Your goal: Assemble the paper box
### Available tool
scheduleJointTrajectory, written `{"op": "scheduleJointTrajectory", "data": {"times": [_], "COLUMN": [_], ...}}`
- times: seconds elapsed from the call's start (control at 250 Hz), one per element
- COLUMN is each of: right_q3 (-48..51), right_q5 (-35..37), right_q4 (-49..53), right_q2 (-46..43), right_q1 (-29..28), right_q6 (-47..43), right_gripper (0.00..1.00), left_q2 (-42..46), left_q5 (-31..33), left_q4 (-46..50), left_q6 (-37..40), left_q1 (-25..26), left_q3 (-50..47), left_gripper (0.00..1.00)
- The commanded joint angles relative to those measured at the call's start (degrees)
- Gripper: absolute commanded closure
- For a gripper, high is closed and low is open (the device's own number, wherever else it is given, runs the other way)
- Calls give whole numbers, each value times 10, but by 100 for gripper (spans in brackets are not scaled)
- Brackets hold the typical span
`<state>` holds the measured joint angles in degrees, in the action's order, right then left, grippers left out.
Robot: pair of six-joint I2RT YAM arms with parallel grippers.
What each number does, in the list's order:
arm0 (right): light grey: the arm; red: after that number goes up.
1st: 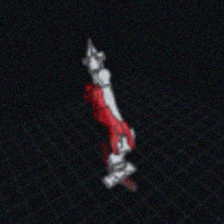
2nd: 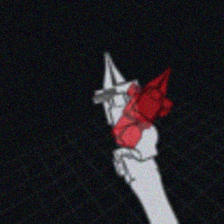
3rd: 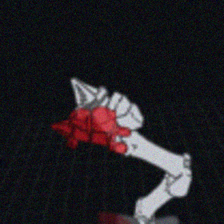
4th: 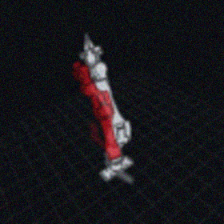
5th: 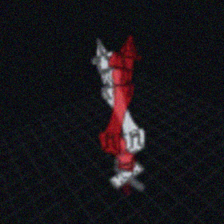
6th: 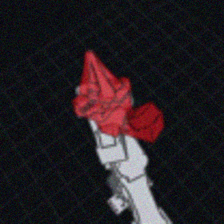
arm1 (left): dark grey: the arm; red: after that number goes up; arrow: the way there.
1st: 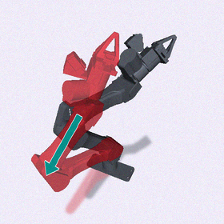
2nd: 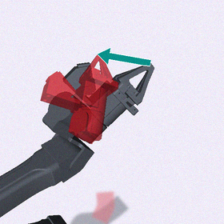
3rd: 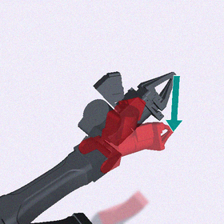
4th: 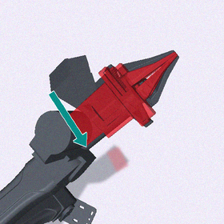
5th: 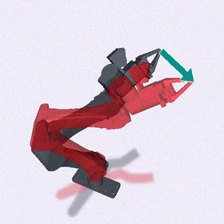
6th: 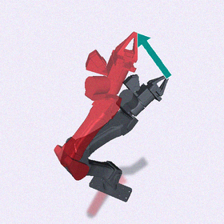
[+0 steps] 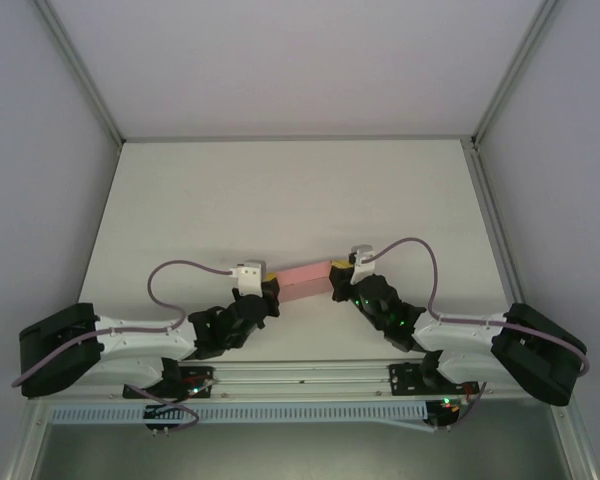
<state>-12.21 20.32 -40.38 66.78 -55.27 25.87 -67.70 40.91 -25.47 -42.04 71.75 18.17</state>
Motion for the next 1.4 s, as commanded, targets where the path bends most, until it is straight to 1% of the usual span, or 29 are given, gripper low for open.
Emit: {"op": "scheduleJointTrajectory", "data": {"times": [0.0, 0.08, 0.104, 0.156, 0.236, 0.291, 0.331, 0.375, 0.399, 0.427, 0.475, 0.499, 0.563, 0.627, 0.635, 0.711, 0.787, 0.819, 0.835, 0.85, 0.934, 1.018, 1.086, 1.126, 1.186, 1.314, 1.398], "right_q3": [13, -8, -15, -34, -64, -88, -106, -125, -135, -146, -163, -171, -196, -216, -219, -238, -254, -263, -265, -269, -287, -315, -339, -359, -389, -467, -516], "right_q5": [-87, -75, -72, -66, -62, -53, -37, -30, -12, -2, 12, 21, 46, 58, 59, 55, 12, -22, -51, -75, -211, -336, -404, -421, -419, -405, -369], "right_q4": [179, 209, 220, 245, 278, 306, 333, 358, 370, 382, 398, 404, 424, 434, 436, 442, 441, 438, 438, 438, 457, 523, 589, 625, 667, 770, 814], "right_q2": [23, 17, 15, 8, -2, -9, -15, -21, -23, -26, -32, -34, -40, -45, -47, -53, -55, -55, -54, -54, -50, -39, -20, -4, 24, 106, 168], "right_q1": [-14, -14, -14, -14, -14, -14, -14, -14, -14, -14, -14, -13, -13, -9, -8, 1, 14, 21, 25, 28, 40, 41, 41, 41, 41, 41, 40], "right_q6": [-3, 13, 18, 29, 37, 46, 55, 58, 59, 59, 60, 59, 61, 51, 51, 32, -16, -53, -76, -101, -250, -411, -528, -579, -634, -724, -750], "right_gripper": [90, 87, 84, 82, 78, 74, 69, 68, 66, 61, 48, 42, 36, 29, 28, 19, 9, 6, 2, 0, 0, 0, 0, 0, 0, 0, 0], "left_q2": [-28, -31, -31, -30, -25, -17, -11, -4, 1, 7, 16, 21, 33, 43, 44, 56, 66, 71, 73, 75, 82, 86, 80, 73, 63, 54, 53], "left_q5": [-130, -124, -121, -114, -113, -111, -105, -103, -102, -97, -100, -104, -123, -138, -139, -164, -192, -209, -217, -224, -273, -352, -407, -422, -432, -433, -433], "left_q4": [195, 219, 228, 248, 283, 317, 349, 387, 403, 419, 438, 444, 458, 470, 471, 477, 483, 482, 482, 482, 478, 458, 440, 438, 435, 435, 435], "left_q6": [10, 10, 10, 8, 9, 7, 7, 9, 14, 18, 28, 33, 47, 54, 55, 69, 79, 87, 89, 91, 100, 109, 123, 128, 144, 168, 176], "left_q1": [16, 8, 6, -2, -17, -27, -32, -40, -43, -46, -56, -61, -83, -110, -114, -156, -204, -228, -239, -253, -326, -405, -458, -480, -499, -511, -513], "left_q3": [-24, 0, 8, 25, 55, 81, 103, 132, 148, 165, 188, 199, 228, 252, 254, 271, 284, 288, 290, 292, 303, 300, 293, 292, 291, 286, 283], "left_gripper": [100, 100, 100, 89, 77, 73, 66, 65, 63, 57, 50, 42, 24, 2, 1, 0, 0, 0, 0, 0, 0, 0, 0, 0, 0, 0, 0]}}
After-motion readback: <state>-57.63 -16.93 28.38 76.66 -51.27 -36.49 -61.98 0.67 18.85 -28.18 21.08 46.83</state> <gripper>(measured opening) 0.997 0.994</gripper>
